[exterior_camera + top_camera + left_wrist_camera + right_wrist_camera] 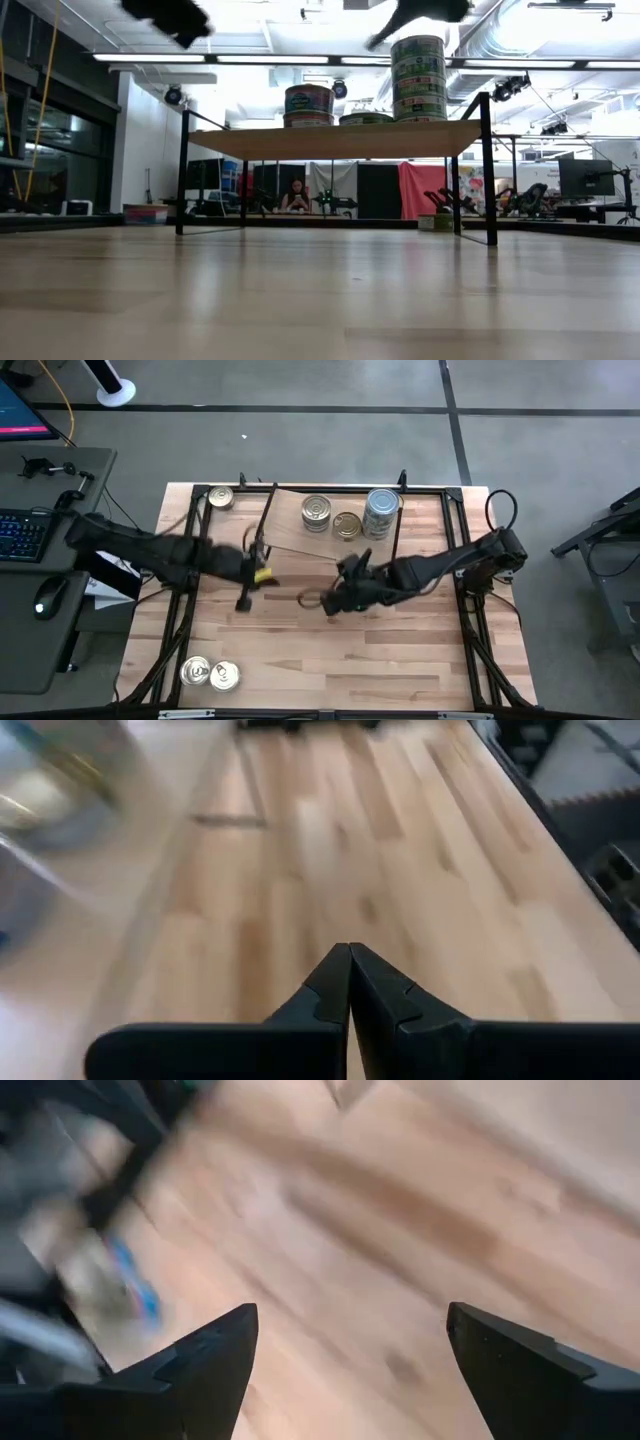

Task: Stack canned seafood by type on shelf
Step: Stack the blue pink tuna can on top of the other blue pink tuna can on the shelf

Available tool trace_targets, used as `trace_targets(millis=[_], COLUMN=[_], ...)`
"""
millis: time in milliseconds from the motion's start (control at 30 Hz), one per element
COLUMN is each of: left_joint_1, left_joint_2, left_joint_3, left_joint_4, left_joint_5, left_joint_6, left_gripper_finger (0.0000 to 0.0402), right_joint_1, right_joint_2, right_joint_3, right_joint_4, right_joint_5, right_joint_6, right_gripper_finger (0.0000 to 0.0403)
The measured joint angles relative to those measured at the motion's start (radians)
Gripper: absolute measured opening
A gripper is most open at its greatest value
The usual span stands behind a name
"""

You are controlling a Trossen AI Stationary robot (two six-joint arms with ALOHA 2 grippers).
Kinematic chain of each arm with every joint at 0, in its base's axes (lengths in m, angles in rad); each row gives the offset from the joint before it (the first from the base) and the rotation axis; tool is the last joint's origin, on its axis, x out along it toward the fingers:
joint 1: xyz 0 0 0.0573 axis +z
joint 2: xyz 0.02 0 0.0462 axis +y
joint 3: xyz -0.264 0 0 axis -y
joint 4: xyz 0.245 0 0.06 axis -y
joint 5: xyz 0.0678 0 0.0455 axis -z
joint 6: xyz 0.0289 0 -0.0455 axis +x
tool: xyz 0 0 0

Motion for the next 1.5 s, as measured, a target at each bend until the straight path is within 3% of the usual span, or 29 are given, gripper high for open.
trace_targets(millis=[167, 267, 400, 500, 533, 633, 733, 900, 1033, 1300, 1500], left_joint_1=[-0.227, -0.372, -0.562, -0.657, -0.68, -0.739, -0.783, -0.84, -0.857, -0.845, -0.832], left_joint_2=[0.001, 0.008, 0.045, 0.11, 0.142, 0.246, 0.352, 0.472, 0.525, 0.649, 0.687], left_joint_3=[-0.115, -0.149, -0.103, -0.008, 0.034, 0.158, 0.232, 0.237, 0.24, 0.226, 0.232], left_joint_4=[0.087, 0.158, 0.159, 0.018, -0.06, -0.302, -0.439, -0.364, -0.255, -0.28, -0.283], left_joint_5=[-0.109, -0.197, -0.366, -0.406, -0.404, -0.359, -0.265, -0.076, -0.061, 0.053, 0.018], left_joint_6=[-0.332, -0.54, -0.665, -0.748, -0.78, -0.855, -0.905, -0.927, -0.928, -0.965, -0.976], left_gripper_finger=[0.0, 0.0, 0.0, 0.0, 0.0, 0.0, 0.0, 0.0, 0.0, 0.0, 0.0], right_joint_1=[0.027, 0.052, 0.111, 0.176, 0.201, 0.274, 0.334, 0.403, 0.416, 0.416, 0.416], right_joint_2=[0.032, 0.047, 0.037, -0.002, -0.022, -0.08, -0.116, -0.12, -0.119, -0.119, -0.119], right_joint_3=[0.0, -0.012, -0.146, -0.33, -0.397, -0.573, -0.682, -0.736, -0.735, -0.734, -0.734], right_joint_4=[-0.121, -0.144, -0.174, -0.139, -0.098, 0.104, 0.318, 0.531, 0.543, 0.562, 0.614], right_joint_5=[-0.125, -0.16, -0.253, -0.339, -0.37, -0.435, -0.427, -0.315, -0.255, -0.169, -0.167], right_joint_6=[-0.132, -0.25, -0.328, -0.287, -0.254, -0.095, 0.071, 0.2, 0.21, 0.149, 0.063], right_gripper_finger=[0.0311, 0.0275, 0.0156, 0.0038, 0.002, 0.0025, 0.0014, 0.0009, 0.0003, 0.0001, 0.0])
